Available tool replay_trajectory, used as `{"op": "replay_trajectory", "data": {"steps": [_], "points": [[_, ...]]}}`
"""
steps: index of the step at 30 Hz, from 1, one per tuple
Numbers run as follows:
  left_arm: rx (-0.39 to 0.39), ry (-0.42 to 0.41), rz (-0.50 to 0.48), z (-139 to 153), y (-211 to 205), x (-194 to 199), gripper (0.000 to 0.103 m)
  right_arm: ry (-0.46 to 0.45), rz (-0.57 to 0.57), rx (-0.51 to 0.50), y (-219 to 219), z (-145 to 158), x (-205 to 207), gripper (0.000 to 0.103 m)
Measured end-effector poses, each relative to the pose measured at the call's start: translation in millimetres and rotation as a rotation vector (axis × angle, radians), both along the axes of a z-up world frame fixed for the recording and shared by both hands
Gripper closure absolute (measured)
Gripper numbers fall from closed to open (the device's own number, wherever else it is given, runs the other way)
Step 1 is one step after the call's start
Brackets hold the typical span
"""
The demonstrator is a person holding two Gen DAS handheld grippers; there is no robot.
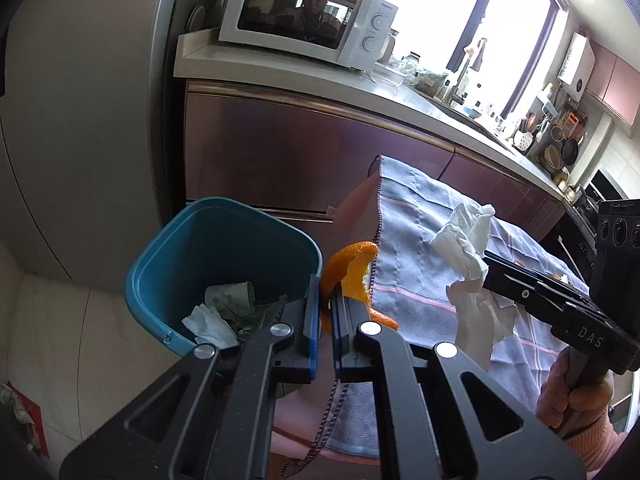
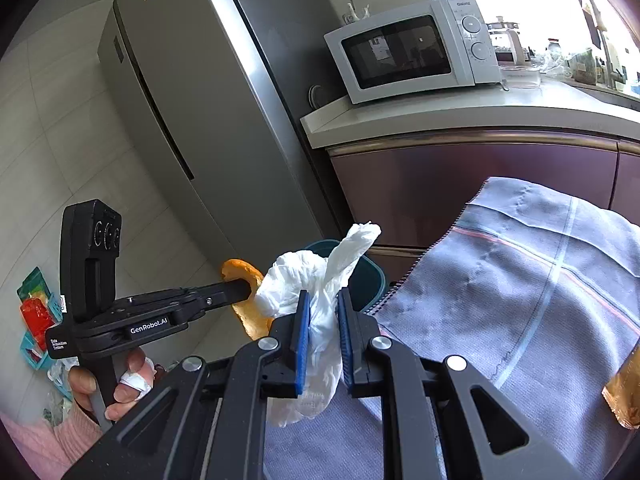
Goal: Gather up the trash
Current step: 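Carry the orange peel and the tissue together to the teal bin, then open the left gripper to drop the peel while the right drops the tissue into the bin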
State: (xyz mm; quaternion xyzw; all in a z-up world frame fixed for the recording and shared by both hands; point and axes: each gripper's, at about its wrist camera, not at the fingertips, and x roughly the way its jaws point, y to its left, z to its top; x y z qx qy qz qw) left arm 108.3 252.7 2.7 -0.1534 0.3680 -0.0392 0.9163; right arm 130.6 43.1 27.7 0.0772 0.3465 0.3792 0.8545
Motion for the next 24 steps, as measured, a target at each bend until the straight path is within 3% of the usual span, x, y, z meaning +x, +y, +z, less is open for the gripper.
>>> {"op": "replay_trajectory", "data": {"steps": [24], "points": [[0.065, 0.021, 0.084, -9.6, 23.0, 12.8, 0.097, 0.033, 0.077, -0.053, 63.7, -15.9, 34.0, 0.091]]}}
